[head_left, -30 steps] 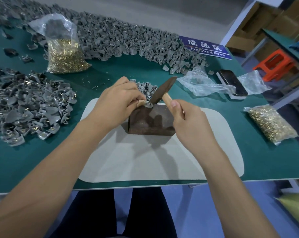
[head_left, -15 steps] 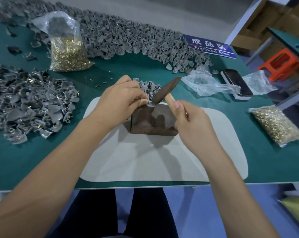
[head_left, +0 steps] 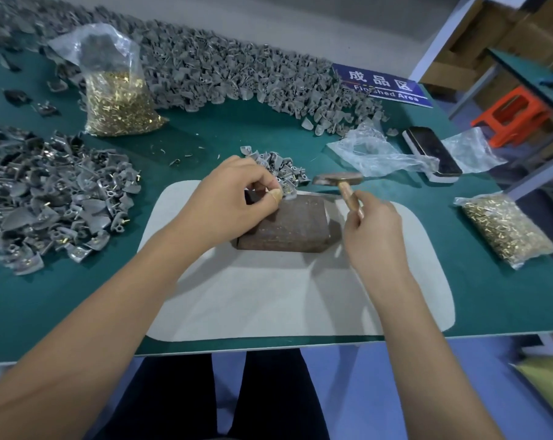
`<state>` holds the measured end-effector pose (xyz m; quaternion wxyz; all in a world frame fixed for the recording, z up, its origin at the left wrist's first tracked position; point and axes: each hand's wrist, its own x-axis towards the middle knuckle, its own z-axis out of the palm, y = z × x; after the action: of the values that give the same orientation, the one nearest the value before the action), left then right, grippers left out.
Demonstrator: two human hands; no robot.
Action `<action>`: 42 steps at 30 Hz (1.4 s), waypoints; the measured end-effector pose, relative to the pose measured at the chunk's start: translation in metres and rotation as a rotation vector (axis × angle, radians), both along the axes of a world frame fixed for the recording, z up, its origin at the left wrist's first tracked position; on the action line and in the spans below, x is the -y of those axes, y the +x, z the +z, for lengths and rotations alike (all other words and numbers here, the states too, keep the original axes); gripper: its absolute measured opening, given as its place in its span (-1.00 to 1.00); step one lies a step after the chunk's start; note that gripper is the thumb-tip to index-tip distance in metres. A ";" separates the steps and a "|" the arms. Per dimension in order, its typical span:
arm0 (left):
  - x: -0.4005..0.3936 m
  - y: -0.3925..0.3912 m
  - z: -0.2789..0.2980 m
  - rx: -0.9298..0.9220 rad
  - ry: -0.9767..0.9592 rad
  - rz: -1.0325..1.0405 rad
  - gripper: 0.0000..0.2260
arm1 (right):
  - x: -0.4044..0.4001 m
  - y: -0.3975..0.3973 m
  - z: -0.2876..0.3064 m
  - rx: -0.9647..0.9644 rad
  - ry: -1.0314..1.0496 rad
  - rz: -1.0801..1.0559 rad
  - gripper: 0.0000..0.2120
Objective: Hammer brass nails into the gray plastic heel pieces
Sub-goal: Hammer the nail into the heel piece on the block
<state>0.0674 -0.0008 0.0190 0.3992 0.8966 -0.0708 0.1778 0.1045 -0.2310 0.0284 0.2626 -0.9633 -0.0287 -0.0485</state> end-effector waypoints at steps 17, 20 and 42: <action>0.001 -0.001 0.002 -0.083 -0.177 0.025 -0.89 | -0.053 -0.011 -0.007 0.415 0.351 0.334 -0.85; -0.004 -0.006 0.003 -0.047 -0.095 0.023 -0.90 | -0.063 -0.014 -0.010 0.424 0.300 0.417 -0.82; -0.133 -0.122 -0.015 -0.028 0.261 0.978 -0.90 | -0.173 -0.030 -0.018 0.318 0.227 0.659 -0.92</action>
<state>-0.0543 0.1326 0.0044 0.1545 0.8696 0.3411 0.3217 0.0746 -0.0578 0.0101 0.3615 -0.8476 -0.3715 -0.1130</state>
